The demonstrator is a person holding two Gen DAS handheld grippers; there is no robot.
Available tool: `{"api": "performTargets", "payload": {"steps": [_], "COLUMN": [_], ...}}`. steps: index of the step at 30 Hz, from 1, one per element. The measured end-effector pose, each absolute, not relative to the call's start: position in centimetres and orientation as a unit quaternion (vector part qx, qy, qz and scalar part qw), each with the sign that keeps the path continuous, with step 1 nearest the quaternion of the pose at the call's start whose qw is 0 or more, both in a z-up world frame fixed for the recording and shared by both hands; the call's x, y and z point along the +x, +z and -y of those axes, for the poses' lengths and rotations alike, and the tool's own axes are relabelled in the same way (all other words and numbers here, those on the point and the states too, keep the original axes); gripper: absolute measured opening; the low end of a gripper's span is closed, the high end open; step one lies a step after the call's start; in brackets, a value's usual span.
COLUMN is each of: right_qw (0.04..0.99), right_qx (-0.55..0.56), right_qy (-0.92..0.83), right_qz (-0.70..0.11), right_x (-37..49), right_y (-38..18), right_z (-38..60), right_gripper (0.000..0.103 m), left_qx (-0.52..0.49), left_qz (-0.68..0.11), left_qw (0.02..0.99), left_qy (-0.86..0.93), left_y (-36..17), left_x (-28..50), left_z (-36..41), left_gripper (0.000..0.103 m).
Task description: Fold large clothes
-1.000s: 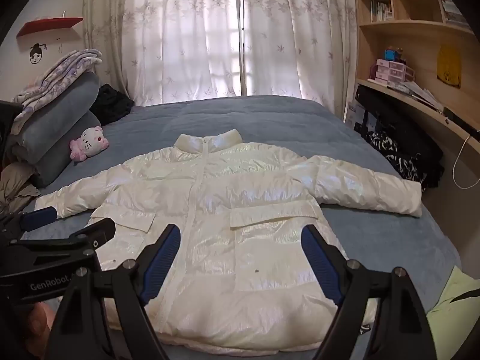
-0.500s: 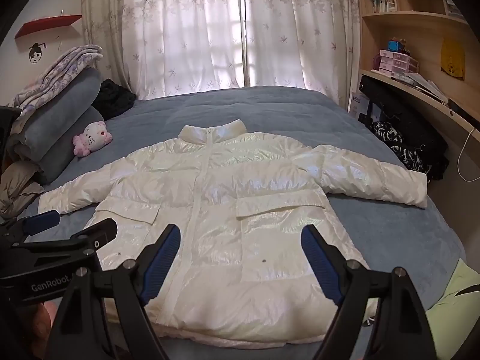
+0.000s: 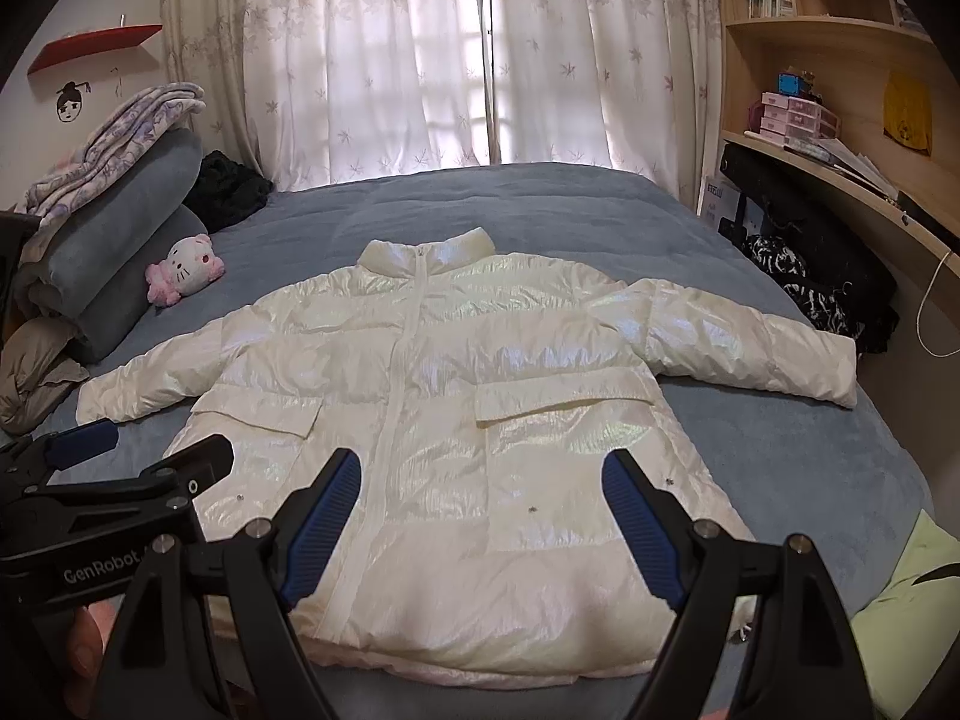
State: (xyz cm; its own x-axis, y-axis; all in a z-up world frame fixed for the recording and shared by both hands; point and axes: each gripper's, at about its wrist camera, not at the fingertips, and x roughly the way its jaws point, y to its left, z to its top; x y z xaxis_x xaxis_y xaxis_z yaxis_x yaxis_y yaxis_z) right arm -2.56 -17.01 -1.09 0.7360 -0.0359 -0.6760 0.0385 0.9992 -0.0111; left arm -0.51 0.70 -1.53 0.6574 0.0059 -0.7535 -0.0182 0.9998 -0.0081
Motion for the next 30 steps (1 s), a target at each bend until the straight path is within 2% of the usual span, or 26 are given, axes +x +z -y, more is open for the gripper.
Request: {"api": "performTargets", "payload": {"steps": [30], "right_qw": [0.928], "right_qx": [0.000], "right_qy": [-0.010], "right_qz": [-0.374], "right_x": [-2.42], "right_y": [-1.59], "right_z": [16.69], "right_gripper": [0.083], "left_qx": [-0.006], "left_qz": [-0.418], "left_qw": [0.908], "left_qy": [0.014], "left_y": [-2.40], "left_x": [-0.39], "left_z": [-1.21], "left_gripper": [0.101]}}
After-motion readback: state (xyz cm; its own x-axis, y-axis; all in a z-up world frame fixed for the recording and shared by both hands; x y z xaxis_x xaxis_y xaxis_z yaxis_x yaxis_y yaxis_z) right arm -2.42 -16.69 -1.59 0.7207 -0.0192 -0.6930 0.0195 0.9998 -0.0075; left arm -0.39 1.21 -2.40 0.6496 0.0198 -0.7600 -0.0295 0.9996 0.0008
